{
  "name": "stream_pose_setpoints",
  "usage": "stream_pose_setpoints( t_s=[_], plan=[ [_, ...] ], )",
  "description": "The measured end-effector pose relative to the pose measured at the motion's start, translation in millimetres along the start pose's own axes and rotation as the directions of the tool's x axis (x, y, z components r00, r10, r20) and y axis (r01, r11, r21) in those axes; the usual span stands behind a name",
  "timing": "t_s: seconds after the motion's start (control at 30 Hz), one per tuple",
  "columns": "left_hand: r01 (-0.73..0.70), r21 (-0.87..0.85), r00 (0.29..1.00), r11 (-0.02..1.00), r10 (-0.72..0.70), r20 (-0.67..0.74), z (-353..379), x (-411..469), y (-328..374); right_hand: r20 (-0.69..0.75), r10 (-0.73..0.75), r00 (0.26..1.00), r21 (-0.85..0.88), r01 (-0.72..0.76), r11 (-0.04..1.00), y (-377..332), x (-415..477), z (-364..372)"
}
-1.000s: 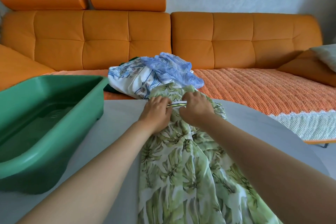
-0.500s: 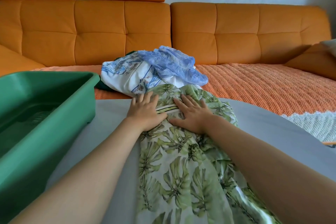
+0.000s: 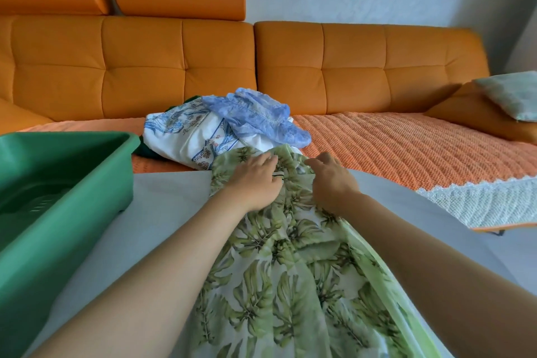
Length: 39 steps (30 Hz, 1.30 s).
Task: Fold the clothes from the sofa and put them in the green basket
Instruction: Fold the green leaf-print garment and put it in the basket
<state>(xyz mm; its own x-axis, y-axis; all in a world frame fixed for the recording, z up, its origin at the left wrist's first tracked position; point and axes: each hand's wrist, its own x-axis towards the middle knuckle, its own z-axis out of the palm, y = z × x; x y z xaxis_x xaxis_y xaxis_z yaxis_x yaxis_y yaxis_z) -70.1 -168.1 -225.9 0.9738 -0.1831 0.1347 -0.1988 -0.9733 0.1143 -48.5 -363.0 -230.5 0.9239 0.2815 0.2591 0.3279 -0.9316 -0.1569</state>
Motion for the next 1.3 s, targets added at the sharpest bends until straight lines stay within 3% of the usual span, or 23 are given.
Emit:
stream_pose_setpoints(
  t_s=[0.1, 0.2, 0.3, 0.4, 0.5, 0.57, 0.7, 0.77, 0.87, 0.9, 0.93, 1.0, 1.03, 1.1, 1.13, 1.2, 1.27, 1.3],
  plan=[
    [0.026, -0.029, 0.987, 0.999, -0.021, 0.157, 15.7, -0.4, 20.2, 0.023, 0.184, 0.983, -0.051, -0.183, 0.982, 23.6, -7.6, -1.2],
    [0.032, 0.055, 0.970, 0.998, -0.044, 0.239, 36.9, -4.4, 23.9, 0.149, 0.395, 0.907, -0.130, -0.378, 0.917, 38.1, -10.7, -5.5],
    [0.036, 0.035, 0.965, 0.999, -0.044, 0.257, 40.0, -3.0, 21.4, 0.186, 0.415, 0.891, -0.182, -0.384, 0.905, 43.6, -10.4, -7.1],
    [0.036, -0.069, 0.965, 0.997, -0.017, 0.263, 32.4, -2.1, 19.5, 0.243, 0.360, 0.901, -0.011, -0.368, 0.930, 37.6, -6.3, -9.3],
    [0.054, -0.298, 0.983, 0.953, 0.001, 0.183, 23.9, -4.9, 12.4, 0.231, 0.317, 0.920, 0.240, -0.369, 0.898, 24.9, -1.9, -19.3],
    [0.084, -0.455, 0.992, 0.886, -0.032, 0.120, 16.5, -6.7, 5.2, 0.174, 0.293, 0.940, 0.355, -0.337, 0.872, 12.9, 1.3, -29.1],
    [0.110, -0.566, 0.989, 0.817, -0.149, -0.023, -5.2, -10.5, -8.3, 0.110, 0.266, 0.958, 0.518, -0.283, 0.807, -19.7, 11.4, -49.9],
    [0.180, -0.703, 0.969, 0.688, -0.247, 0.007, -17.5, -10.7, -13.3, 0.080, 0.243, 0.967, 0.606, -0.241, 0.758, -40.4, 18.3, -54.3],
    [0.299, -0.925, 0.924, 0.233, -0.315, 0.219, -37.7, -14.8, -22.3, 0.056, 0.185, 0.981, 0.676, -0.174, 0.716, -78.7, 19.8, -54.4],
    [0.330, -0.931, 0.908, 0.158, -0.323, 0.267, -41.7, -16.9, -26.4, 0.127, 0.128, 0.984, 0.729, -0.181, 0.661, -90.7, 18.0, -51.7],
    [0.364, -0.918, 0.891, 0.160, -0.348, 0.292, -43.6, -17.5, -31.3, 0.247, 0.046, 0.968, 0.787, -0.228, 0.573, -101.2, 15.9, -47.8],
    [0.447, -0.848, 0.843, 0.284, -0.451, 0.293, -39.9, -21.4, -40.8, 0.451, -0.130, 0.883, 0.829, -0.360, 0.429, -113.2, 11.1, -39.3],
    [0.472, -0.816, 0.819, 0.335, -0.509, 0.265, -36.0, -23.8, -45.3, 0.471, -0.146, 0.870, 0.824, -0.375, 0.425, -114.8, 10.2, -34.8],
    [0.445, -0.809, 0.813, 0.385, -0.552, 0.184, -27.3, -24.6, -56.1, 0.407, -0.024, 0.913, 0.823, -0.356, 0.442, -115.6, 10.2, -31.1],
    [0.420, -0.810, 0.820, 0.409, -0.553, 0.146, -24.7, -25.2, -60.0, 0.328, 0.067, 0.942, 0.809, -0.316, 0.495, -112.9, 11.8, -29.0],
    [0.401, -0.751, 0.831, 0.525, -0.553, 0.057, -22.8, -25.9, -65.0, 0.076, 0.154, 0.985, 0.679, -0.164, 0.716, -104.4, 13.8, -26.4],
    [0.398, -0.604, 0.846, 0.690, -0.531, -0.049, -23.3, -27.4, -66.0, -0.081, 0.014, 0.997, 0.416, 0.021, 0.909, -95.5, 15.3, -17.3],
    [0.402, -0.524, 0.852, 0.751, -0.516, -0.086, -22.3, -28.2, -66.8, -0.069, -0.083, 0.994, 0.296, 0.100, 0.950, -93.5, 15.6, -11.2]
  ],
)
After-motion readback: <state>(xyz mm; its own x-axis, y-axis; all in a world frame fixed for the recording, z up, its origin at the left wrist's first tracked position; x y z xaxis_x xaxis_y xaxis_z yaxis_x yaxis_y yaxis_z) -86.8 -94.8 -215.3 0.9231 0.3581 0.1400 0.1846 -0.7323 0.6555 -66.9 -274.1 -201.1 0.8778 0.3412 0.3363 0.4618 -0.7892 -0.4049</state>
